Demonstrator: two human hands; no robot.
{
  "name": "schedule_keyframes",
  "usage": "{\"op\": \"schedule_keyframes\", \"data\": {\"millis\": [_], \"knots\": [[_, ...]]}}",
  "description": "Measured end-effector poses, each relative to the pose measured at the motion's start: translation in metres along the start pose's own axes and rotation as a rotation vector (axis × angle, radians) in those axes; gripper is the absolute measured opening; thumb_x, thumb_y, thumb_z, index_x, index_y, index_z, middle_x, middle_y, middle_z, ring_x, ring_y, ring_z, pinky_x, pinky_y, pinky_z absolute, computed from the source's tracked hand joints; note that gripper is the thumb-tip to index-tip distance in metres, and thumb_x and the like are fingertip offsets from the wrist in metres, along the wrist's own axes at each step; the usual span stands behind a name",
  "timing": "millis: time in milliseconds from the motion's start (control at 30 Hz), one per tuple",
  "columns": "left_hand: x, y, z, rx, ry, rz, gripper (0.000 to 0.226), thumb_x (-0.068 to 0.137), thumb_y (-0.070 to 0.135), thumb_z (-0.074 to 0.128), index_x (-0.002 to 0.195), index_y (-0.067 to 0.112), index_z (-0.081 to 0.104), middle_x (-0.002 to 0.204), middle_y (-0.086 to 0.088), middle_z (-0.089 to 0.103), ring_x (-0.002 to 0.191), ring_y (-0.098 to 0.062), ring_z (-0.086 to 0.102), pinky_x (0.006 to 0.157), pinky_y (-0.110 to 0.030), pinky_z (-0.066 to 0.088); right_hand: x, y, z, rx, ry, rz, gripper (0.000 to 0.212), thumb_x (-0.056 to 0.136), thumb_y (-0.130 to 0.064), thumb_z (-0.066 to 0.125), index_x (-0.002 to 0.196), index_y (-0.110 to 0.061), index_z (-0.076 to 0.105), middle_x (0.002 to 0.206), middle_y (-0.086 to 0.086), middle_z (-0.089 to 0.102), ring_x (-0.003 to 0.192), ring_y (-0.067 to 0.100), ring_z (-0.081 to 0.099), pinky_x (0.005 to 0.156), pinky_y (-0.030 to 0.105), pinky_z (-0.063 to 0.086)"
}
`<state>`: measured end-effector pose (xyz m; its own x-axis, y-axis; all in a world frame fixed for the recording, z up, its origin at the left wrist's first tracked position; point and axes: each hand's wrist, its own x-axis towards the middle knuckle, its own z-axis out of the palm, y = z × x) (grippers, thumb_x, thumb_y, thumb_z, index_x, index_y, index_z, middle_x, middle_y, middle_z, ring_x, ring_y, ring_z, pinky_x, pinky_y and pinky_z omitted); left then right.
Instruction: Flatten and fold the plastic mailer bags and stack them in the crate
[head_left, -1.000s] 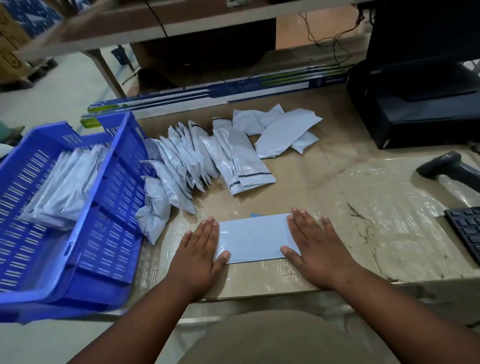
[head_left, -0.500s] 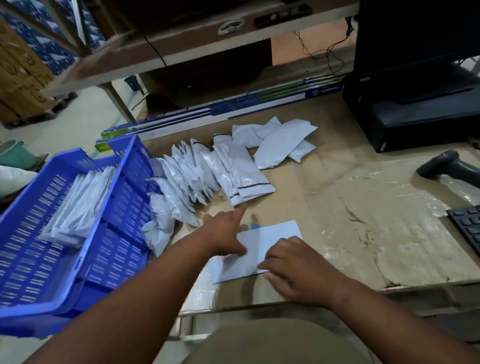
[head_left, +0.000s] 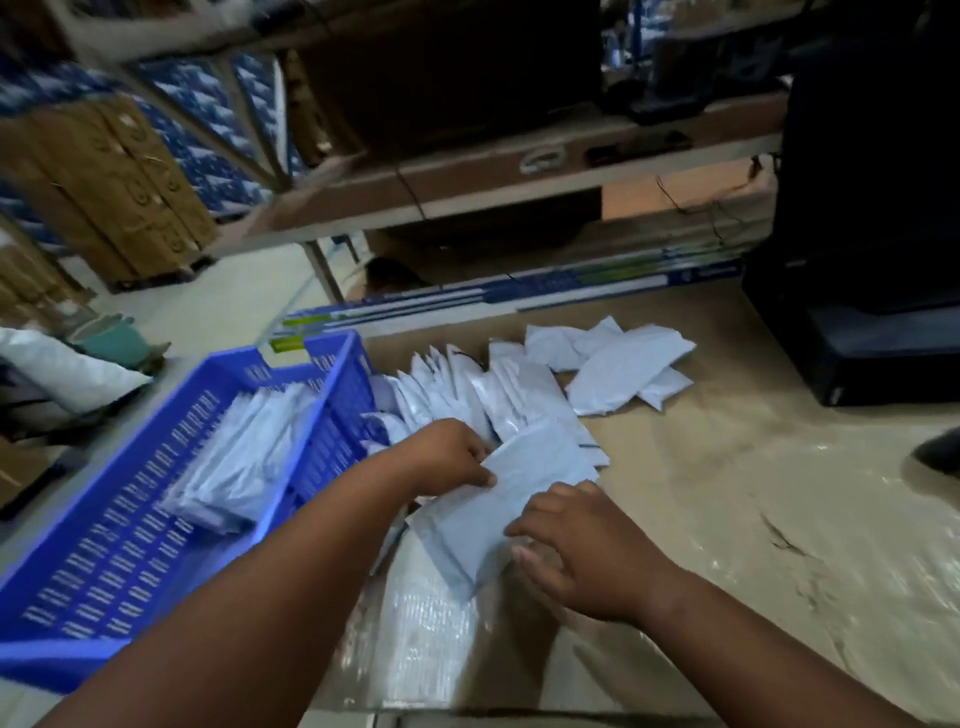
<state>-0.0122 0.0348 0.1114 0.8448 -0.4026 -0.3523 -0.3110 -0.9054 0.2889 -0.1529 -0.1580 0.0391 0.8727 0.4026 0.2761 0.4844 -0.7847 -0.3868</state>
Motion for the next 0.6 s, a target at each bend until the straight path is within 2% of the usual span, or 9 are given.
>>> {"op": "schedule_keyframes", "data": {"millis": [67, 133, 267, 333, 433, 500, 600], "knots": [[-0.013, -0.010, -0.036, 0.029, 0.065, -0.027, 0.040, 0.089, 0.039, 0.082, 0.063, 0.018, 0.058, 0.067, 0.002, 0.055, 0.070, -0.017, 0.053, 0.056, -0.028, 0.036, 0.039, -0.011, -0.008, -0.027, 0.025, -0.023, 0.036, 0.101, -0.056, 0.045, 0.121, -0.039, 0.069, 0.113, -0.018, 0.065, 0.106, 0.009, 0.057, 0.088, 0.039, 0.045], [-0.029, -0.023, -0.072, 0.046, 0.130, -0.062, 0.042, 0.090, 0.038, 0.080, 0.061, 0.018, 0.057, 0.062, 0.004, 0.053, 0.061, -0.015, 0.051, 0.053, -0.027, 0.036, 0.075, -0.024, -0.015, -0.053, 0.041, -0.060, 0.035, 0.100, -0.055, 0.044, 0.120, -0.038, 0.067, 0.112, -0.016, 0.062, 0.106, 0.012, 0.057, 0.089, 0.041, 0.045], [-0.061, -0.068, -0.140, -0.016, 0.255, -0.165, 0.020, 0.084, 0.030, 0.081, 0.075, 0.014, 0.074, 0.058, 0.002, 0.063, 0.057, -0.018, 0.061, 0.054, -0.023, 0.045, 0.146, -0.055, -0.021, -0.068, 0.099, -0.133, 0.033, 0.099, -0.052, 0.048, 0.120, -0.038, 0.068, 0.111, -0.014, 0.061, 0.103, 0.015, 0.058, 0.085, 0.042, 0.046], [-0.073, -0.097, -0.166, -0.047, 0.290, -0.207, 0.015, 0.083, 0.024, 0.081, 0.076, 0.012, 0.074, 0.057, -0.003, 0.067, 0.059, -0.023, 0.065, 0.056, -0.025, 0.048, 0.183, -0.072, -0.018, -0.066, 0.103, -0.166, 0.032, 0.099, -0.053, 0.050, 0.118, -0.037, 0.070, 0.110, -0.014, 0.062, 0.103, 0.015, 0.060, 0.089, 0.043, 0.049], [-0.083, -0.141, -0.190, -0.074, 0.332, -0.277, 0.013, 0.082, 0.018, 0.083, 0.079, 0.009, 0.075, 0.061, -0.010, 0.071, 0.058, -0.027, 0.068, 0.053, -0.030, 0.052, 0.232, -0.101, -0.007, -0.054, 0.086, -0.173, 0.035, 0.099, -0.056, 0.048, 0.118, -0.036, 0.071, 0.114, -0.014, 0.063, 0.109, 0.014, 0.060, 0.094, 0.044, 0.049], [-0.084, -0.170, -0.198, -0.050, 0.339, -0.326, 0.015, 0.082, 0.020, 0.081, 0.085, 0.005, 0.078, 0.067, -0.011, 0.076, 0.061, -0.028, 0.074, 0.057, -0.034, 0.059, 0.260, -0.120, 0.004, -0.068, 0.075, -0.175, 0.037, 0.099, -0.057, 0.047, 0.121, -0.037, 0.070, 0.116, -0.014, 0.063, 0.112, 0.015, 0.060, 0.093, 0.041, 0.048], [-0.077, -0.214, -0.198, -0.027, 0.328, -0.392, 0.020, 0.080, 0.025, 0.076, 0.080, 0.006, 0.081, 0.071, -0.011, 0.078, 0.068, -0.029, 0.077, 0.065, -0.030, 0.062, 0.291, -0.137, 0.022, -0.089, 0.027, -0.165, 0.041, 0.099, -0.060, 0.042, 0.121, -0.039, 0.069, 0.115, -0.014, 0.062, 0.113, 0.015, 0.059, 0.090, 0.038, 0.045]]}}
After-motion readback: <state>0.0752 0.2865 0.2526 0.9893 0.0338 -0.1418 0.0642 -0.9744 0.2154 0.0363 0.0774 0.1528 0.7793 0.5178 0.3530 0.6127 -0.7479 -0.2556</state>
